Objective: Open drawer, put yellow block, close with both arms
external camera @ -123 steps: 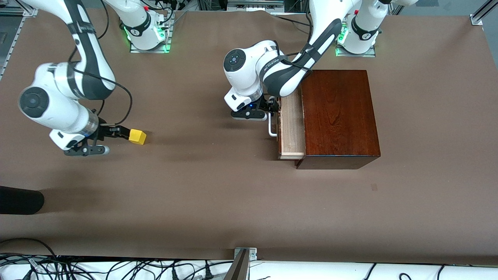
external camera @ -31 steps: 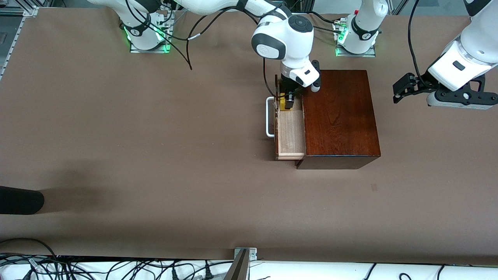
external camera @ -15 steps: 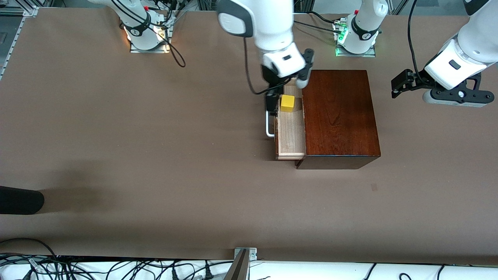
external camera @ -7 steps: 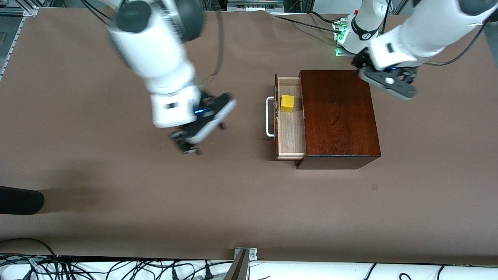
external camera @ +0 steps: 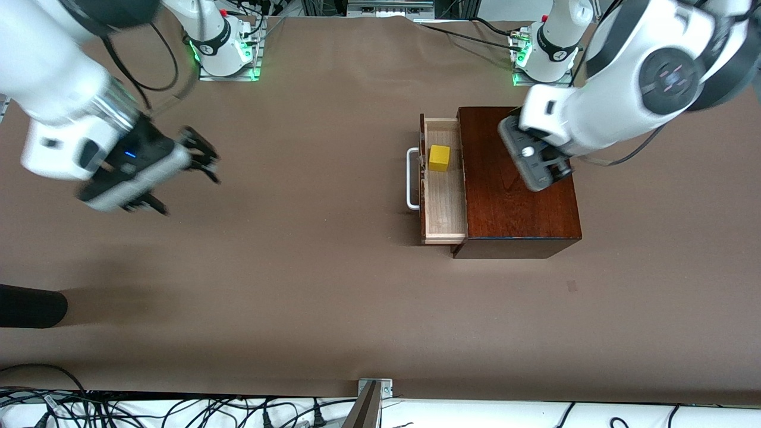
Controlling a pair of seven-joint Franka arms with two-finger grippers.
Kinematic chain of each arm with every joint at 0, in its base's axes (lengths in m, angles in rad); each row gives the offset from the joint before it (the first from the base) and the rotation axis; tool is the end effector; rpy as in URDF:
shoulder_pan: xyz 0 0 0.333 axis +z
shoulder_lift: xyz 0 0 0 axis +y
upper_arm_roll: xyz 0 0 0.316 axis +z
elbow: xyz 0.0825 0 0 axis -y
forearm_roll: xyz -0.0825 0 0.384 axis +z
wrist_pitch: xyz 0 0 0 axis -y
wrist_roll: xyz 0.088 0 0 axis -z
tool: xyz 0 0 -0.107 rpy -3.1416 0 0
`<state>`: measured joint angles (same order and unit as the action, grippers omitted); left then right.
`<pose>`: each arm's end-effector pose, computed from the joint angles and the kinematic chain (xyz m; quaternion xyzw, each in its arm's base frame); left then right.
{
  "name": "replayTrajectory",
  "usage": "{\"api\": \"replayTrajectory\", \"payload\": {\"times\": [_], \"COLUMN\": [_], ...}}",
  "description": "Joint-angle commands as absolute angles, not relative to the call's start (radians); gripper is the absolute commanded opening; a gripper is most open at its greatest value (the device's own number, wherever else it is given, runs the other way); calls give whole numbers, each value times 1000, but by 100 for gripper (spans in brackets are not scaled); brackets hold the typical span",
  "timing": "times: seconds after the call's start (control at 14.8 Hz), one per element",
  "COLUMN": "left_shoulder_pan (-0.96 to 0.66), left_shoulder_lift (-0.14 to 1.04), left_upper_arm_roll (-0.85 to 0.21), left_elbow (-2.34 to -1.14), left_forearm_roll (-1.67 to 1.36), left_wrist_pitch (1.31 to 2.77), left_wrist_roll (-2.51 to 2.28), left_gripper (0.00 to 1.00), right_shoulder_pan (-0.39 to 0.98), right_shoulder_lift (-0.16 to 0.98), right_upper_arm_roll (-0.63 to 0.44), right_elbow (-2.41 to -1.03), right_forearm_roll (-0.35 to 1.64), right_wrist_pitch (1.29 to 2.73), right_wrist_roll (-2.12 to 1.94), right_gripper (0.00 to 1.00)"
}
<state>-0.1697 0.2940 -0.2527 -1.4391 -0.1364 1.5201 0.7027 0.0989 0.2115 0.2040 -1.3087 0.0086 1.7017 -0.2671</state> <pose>0.5717 -0.2520 0.5149 0.8395 -0.5235 -0.0856 0.1176 0.6066 0.1738 0.6395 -0.9564 -0.2757 -0.0923 0.0269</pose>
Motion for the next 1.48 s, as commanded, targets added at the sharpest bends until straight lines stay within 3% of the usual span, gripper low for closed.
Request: {"api": "replayTrajectory", "payload": {"times": [0.0,0.27,0.61,0.81,1.08,1.28,1.41], "left_shoulder_pan": [-271,-344,-410,-446,-523,-575,-586], "left_shoulder_lift": [406,458,581,649,727,733,733], "left_upper_arm_roll": [-264,-267,-278,-275,-273,-270,-273], "left_elbow": [-1325,-1324,-1319,-1310,-1313,-1327,-1347], "left_forearm_roll": [-208,-285,-307,-347,-142,18,179], "left_wrist_pitch": [1517,1613,1696,1827,1934,1928,1826], "left_wrist_roll": [697,372,423,454,746,795,795], "left_gripper": [100,100,100,100,100,100,100], "right_shoulder_pan": [94,95,95,94,92,94,97], "right_shoulder_lift": [37,-9,8,9,9,9,11], "right_upper_arm_roll": [140,55,-2,-26,-26,-20,-20], "right_elbow": [-1518,-1606,-1605,-1601,-1569,-1568,-1565], "right_forearm_roll": [35,34,29,29,29,31,31], "right_wrist_pitch": [1678,1671,1664,1644,1615,1577,1578], "right_wrist_roll": [-239,-244,-261,-239,-180,-98,-87], "right_gripper": [100,100,100,100,100,100,100]}}
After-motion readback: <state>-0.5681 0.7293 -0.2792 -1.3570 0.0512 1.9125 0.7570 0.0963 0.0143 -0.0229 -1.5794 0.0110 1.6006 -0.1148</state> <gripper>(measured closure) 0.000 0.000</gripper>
